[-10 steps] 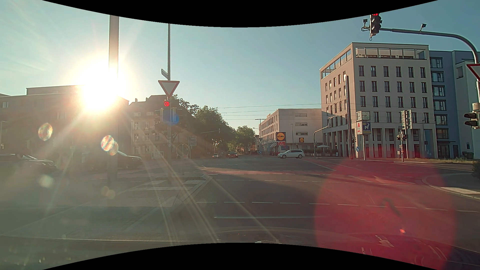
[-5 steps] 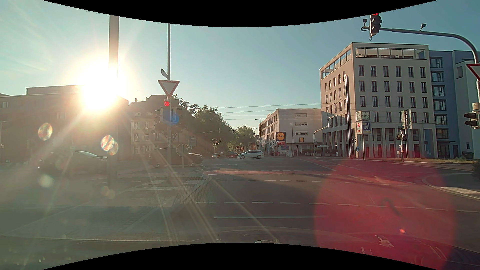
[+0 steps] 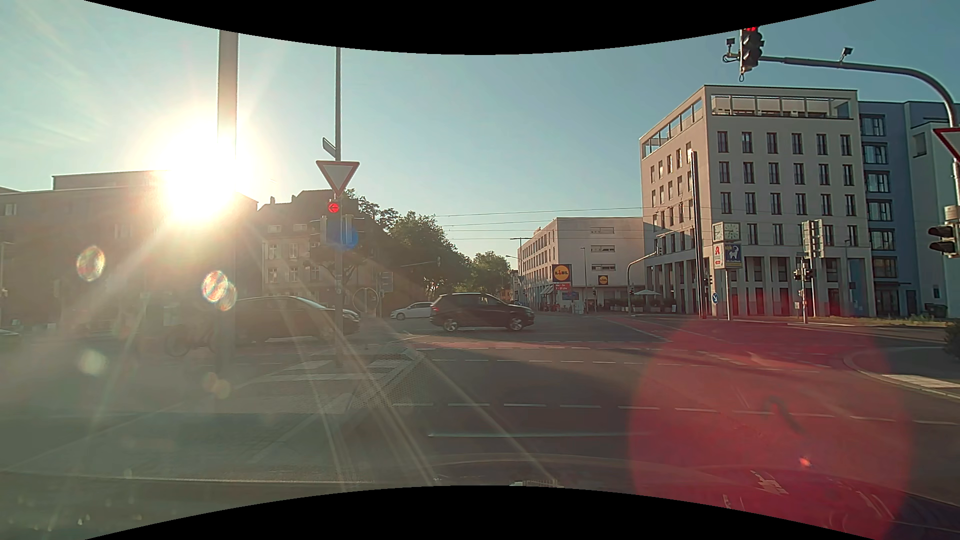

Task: Follow the waypoints while adhering to traffic rules and regulations

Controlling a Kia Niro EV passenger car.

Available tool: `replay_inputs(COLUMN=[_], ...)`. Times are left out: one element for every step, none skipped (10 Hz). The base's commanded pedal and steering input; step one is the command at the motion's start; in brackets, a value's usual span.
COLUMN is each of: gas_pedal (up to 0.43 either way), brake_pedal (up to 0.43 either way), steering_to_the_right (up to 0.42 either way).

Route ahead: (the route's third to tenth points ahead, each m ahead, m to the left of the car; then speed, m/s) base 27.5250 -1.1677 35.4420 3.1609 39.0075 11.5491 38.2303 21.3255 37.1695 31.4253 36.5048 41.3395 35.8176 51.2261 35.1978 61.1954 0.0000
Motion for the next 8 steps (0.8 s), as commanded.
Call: replay_inputs(gas_pedal=[0.0,0.0,0.0,0.0,0.0,0.0,0.0,0.0], brake_pedal=[0.232,0.226,0.226,0.226,0.226,0.226,0.226,0.226], steering_to_the_right=[-0.001,-0.001,-0.001,-0.001,-0.001,-0.001,-0.001,-0.001])
